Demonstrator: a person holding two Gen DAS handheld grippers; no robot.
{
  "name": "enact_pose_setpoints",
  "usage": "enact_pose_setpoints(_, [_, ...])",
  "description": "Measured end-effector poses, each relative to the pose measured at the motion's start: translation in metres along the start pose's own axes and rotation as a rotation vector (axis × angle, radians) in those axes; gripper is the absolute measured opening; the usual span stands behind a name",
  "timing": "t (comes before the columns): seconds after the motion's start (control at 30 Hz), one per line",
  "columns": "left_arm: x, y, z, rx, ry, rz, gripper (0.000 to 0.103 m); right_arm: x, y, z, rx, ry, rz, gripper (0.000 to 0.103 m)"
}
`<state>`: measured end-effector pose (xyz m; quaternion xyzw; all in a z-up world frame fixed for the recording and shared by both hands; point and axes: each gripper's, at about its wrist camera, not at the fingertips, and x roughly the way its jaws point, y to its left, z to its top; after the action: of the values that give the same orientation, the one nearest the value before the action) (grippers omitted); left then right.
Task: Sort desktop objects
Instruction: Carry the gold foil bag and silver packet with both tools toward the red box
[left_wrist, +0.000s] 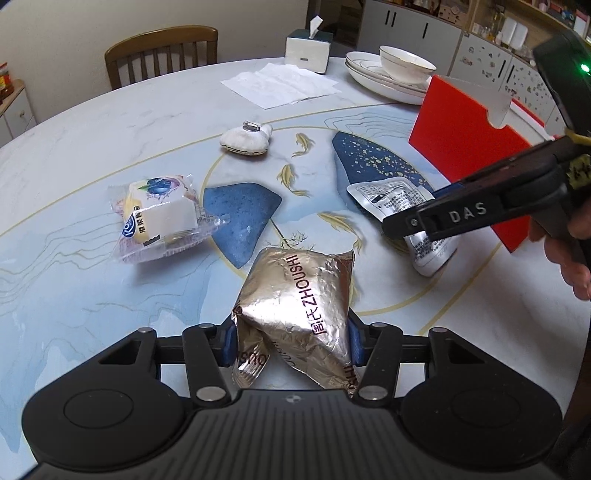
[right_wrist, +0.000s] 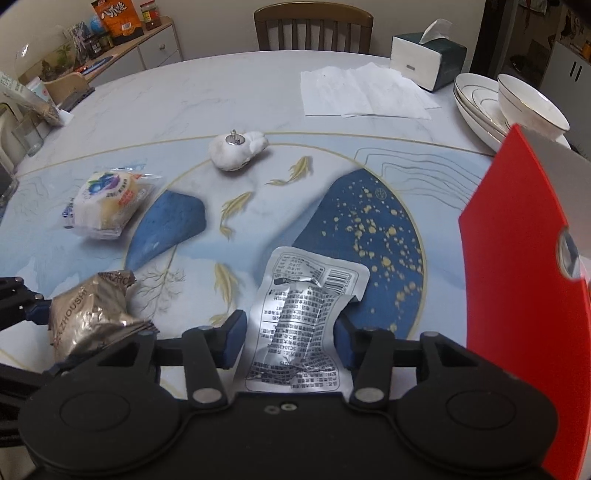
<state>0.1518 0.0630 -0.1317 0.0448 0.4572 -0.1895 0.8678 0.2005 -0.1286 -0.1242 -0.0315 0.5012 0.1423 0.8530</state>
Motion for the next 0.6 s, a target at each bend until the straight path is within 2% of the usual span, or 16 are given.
enact_pose_setpoints(0.37, [-0.024, -0.015, 0.007, -0.034, -0.048, -0.007, 0.052, -0.046, -0.003, -0.007, 0.017, -0.054, 0.054, 0.048])
enact_pose_setpoints(0.6, [-0.042, -0.033, 0.020, -0.048, -0.097, -0.023, 0.052, -0.081, -0.020, -0.011, 0.041, -0.106, 0.057, 0.048])
